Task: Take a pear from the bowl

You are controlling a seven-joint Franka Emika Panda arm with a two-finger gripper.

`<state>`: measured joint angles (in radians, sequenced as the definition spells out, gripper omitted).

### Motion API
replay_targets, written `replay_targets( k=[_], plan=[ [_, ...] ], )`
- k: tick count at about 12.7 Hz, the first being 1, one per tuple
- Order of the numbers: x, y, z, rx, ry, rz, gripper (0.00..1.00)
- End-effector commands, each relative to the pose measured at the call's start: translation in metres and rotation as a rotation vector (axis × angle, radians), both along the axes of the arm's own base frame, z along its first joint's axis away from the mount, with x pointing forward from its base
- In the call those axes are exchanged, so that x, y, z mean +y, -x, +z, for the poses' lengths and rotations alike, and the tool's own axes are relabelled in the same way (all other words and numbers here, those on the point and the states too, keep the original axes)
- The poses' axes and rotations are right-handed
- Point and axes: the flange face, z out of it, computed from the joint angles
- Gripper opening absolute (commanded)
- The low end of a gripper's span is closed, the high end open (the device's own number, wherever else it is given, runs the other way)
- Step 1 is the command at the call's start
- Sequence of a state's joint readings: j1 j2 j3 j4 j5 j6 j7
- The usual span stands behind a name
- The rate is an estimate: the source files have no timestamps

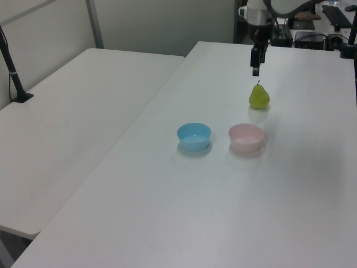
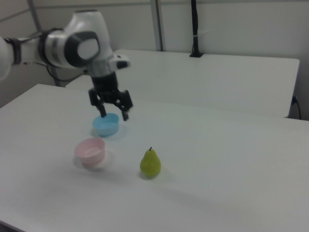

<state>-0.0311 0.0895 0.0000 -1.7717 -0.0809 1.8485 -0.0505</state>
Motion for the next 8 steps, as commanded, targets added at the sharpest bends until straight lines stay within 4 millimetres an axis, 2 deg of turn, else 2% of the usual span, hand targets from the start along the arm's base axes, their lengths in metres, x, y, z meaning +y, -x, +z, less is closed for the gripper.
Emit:
replay_targets(
  k=[1,3,6,8],
  plan=[
    [0.048,0.016,0.054,0.019,0.016,-0.033,1.0],
    [0.065,0.024,0.075,0.002,0.016,-0.039,1.0],
    [0.062,0.035,0.099,-0.03,0.003,-0.058,1.0],
    [0.06,0.035,0.1,-0.032,0.0,-0.074,1.0]
  ],
)
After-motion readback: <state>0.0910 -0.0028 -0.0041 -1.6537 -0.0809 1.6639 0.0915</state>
